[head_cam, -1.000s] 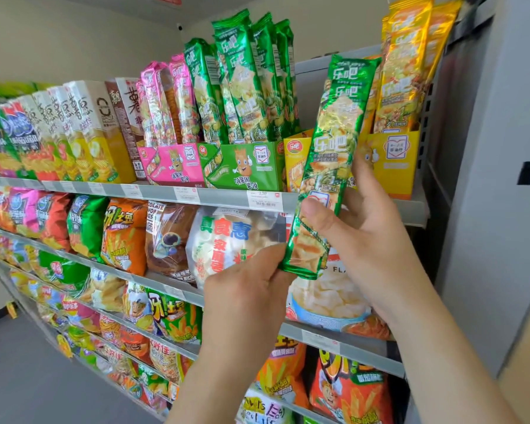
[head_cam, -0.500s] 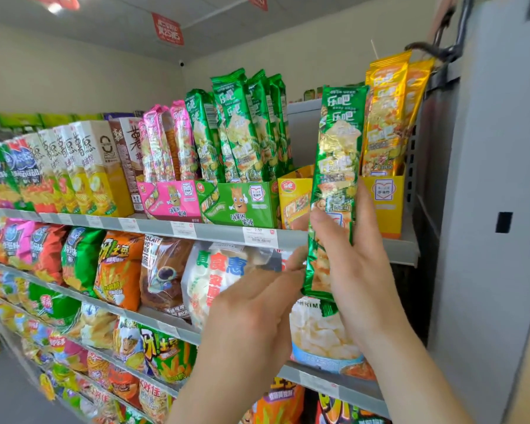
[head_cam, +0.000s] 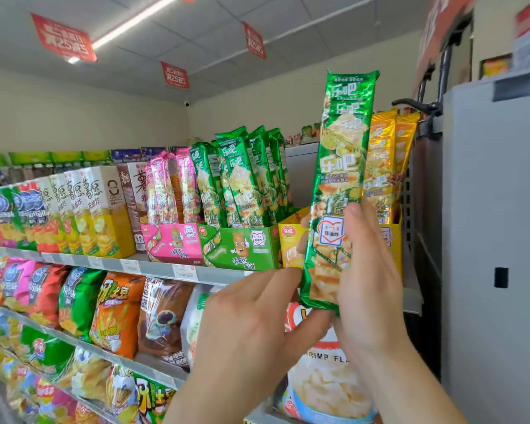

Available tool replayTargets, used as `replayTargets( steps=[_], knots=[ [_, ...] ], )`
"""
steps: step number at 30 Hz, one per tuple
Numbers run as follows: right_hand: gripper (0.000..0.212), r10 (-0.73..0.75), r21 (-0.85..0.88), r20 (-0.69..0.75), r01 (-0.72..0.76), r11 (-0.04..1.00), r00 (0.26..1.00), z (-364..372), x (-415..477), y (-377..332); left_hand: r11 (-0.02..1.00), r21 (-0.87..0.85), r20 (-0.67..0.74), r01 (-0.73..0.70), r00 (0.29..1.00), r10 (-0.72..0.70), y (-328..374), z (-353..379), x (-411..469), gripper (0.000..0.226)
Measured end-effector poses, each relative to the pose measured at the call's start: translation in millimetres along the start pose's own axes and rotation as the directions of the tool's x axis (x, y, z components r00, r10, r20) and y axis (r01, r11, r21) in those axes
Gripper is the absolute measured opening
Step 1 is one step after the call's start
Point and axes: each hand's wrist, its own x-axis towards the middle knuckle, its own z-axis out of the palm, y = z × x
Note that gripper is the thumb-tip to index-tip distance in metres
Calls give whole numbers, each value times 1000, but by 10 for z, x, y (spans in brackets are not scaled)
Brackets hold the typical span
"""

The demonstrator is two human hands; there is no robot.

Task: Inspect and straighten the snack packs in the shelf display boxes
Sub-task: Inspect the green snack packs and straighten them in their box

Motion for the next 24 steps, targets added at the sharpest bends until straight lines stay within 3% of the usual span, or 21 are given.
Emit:
replayTargets(
  steps=[5, 9, 12, 16, 18, 20, 24],
  knots=[
    [25, -75, -80, 144, 87, 993, 987, 28, 215, -42, 993, 82, -11, -83, 996, 84, -174, 25, 139, 29],
    [28, -168, -219, 71, 179, 959, 983, 84, 558, -265, 979, 140, 31, -149, 989, 146, -339, 81, 225, 22],
    [27, -286, -340, 47, 285, 896, 957, 118, 854, -488, 963, 178, 110, -201, 977, 184, -425, 114, 270, 16],
    [29, -283, -505, 184, 337, 794, 941, 152, 1167, -688, 958, 187, 216, -215, 961, 173, -497, 90, 390, 28],
    [33, -379, -552, 192, 418, 722, 906, 186, 1257, -748, 946, 205, 248, -251, 949, 198, -519, 20, 489, 26],
    [38, -500, -583, 151, 485, 652, 853, 239, 1345, -798, 938, 220, 210, -266, 952, 221, -557, -80, 637, 36],
    [34, -630, -650, 88, 524, 550, 771, 370, 1551, -809, 981, 87, -56, -174, 982, 179, -658, -268, 1094, 35]
  ],
)
